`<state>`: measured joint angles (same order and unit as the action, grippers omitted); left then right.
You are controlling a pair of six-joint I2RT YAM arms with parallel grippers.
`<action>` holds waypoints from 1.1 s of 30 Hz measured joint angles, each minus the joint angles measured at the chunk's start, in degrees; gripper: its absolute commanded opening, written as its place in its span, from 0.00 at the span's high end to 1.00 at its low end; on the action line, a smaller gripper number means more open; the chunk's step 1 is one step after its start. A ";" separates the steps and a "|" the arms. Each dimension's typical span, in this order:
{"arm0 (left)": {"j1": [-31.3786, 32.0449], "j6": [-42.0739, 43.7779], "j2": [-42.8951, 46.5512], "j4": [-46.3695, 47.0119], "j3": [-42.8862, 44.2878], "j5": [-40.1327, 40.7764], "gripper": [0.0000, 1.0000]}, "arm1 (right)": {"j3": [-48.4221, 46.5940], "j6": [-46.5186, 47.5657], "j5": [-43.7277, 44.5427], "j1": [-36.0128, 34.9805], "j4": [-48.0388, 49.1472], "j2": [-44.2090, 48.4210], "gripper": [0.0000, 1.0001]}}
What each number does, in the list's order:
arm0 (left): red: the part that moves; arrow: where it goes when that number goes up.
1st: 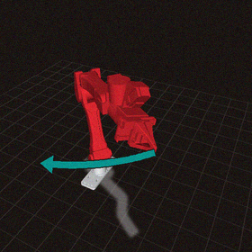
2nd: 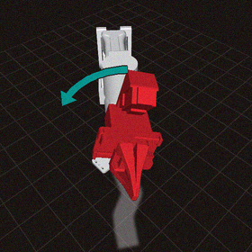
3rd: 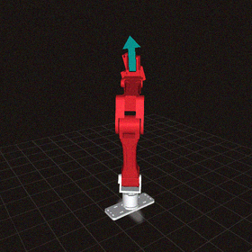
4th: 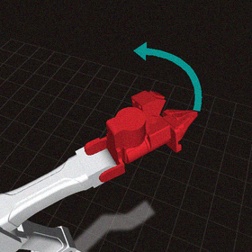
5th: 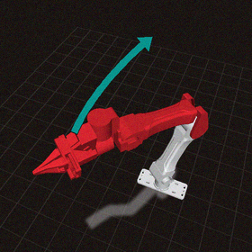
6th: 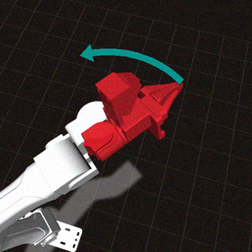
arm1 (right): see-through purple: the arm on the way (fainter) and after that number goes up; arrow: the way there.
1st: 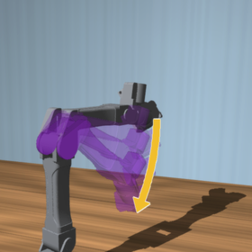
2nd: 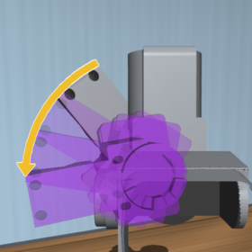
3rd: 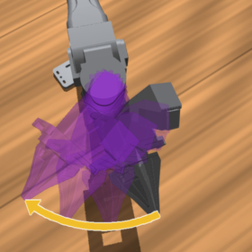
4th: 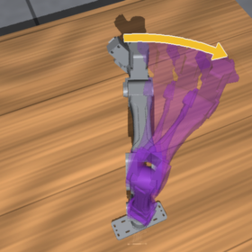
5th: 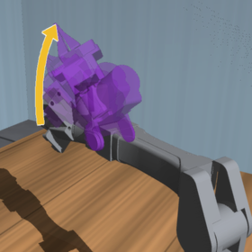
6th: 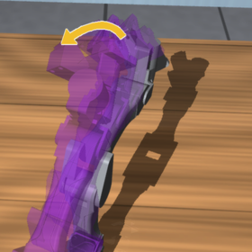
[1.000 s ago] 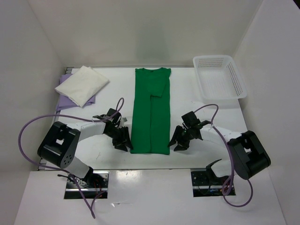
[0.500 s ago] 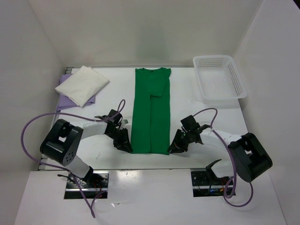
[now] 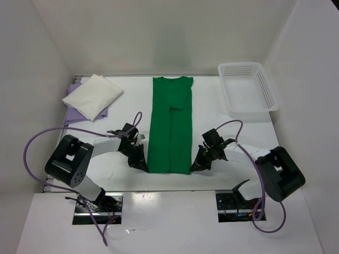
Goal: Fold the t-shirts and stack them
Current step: Grab the bottom of the folded rectangular tshirt with both arms, then fold the folded rectangular tshirt in 1/3 of the way
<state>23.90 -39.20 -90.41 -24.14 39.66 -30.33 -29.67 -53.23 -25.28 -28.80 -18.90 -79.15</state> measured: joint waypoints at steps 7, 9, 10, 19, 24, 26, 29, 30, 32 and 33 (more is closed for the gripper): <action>0.00 0.13 5.40 -4.09 -0.02 -0.68 1.00 | 0.04 -0.61 -1.73 -3.69 -5.68 9.33 1.00; -0.02 0.50 7.45 -6.73 0.24 -1.05 1.00 | -0.11 -0.74 -2.32 -4.02 -7.74 11.43 1.00; -0.24 0.79 8.26 -8.46 0.79 -1.11 1.00 | -0.48 -0.68 -2.43 -3.91 -9.14 11.78 1.00; -6.97 1.27 4.98 -10.10 16.46 -1.29 1.00 | -16.79 8.48 -0.76 7.30 -14.14 0.33 1.00; -8.22 1.03 -6.73 -4.48 26.99 0.85 1.00 | -29.51 14.51 1.64 12.48 -11.91 -11.96 1.00; -8.63 0.15 -11.74 -1.95 30.08 1.55 1.00 | -33.66 16.04 2.12 13.92 -10.69 -16.63 1.00; -9.46 -0.28 -16.44 -0.46 32.70 2.91 1.00 | -38.75 17.66 2.64 15.32 -9.66 -22.73 1.00; -9.81 -0.35 -17.70 -0.20 33.75 3.30 1.00 | -40.15 18.12 2.86 15.54 -9.42 -24.44 1.00; -10.47 -0.57 -19.63 0.50 35.69 3.63 1.00 | -42.84 18.84 3.37 15.85 -9.14 -27.58 1.00; -10.73 -0.92 -20.37 0.90 36.70 3.74 1.00 | -44.15 19.15 3.50 15.89 -8.94 -29.00 1.00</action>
<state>13.17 -40.12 -110.78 -23.24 76.36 -26.59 -73.82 -34.09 -21.78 -12.91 -27.83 -108.16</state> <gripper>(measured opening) 0.009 0.009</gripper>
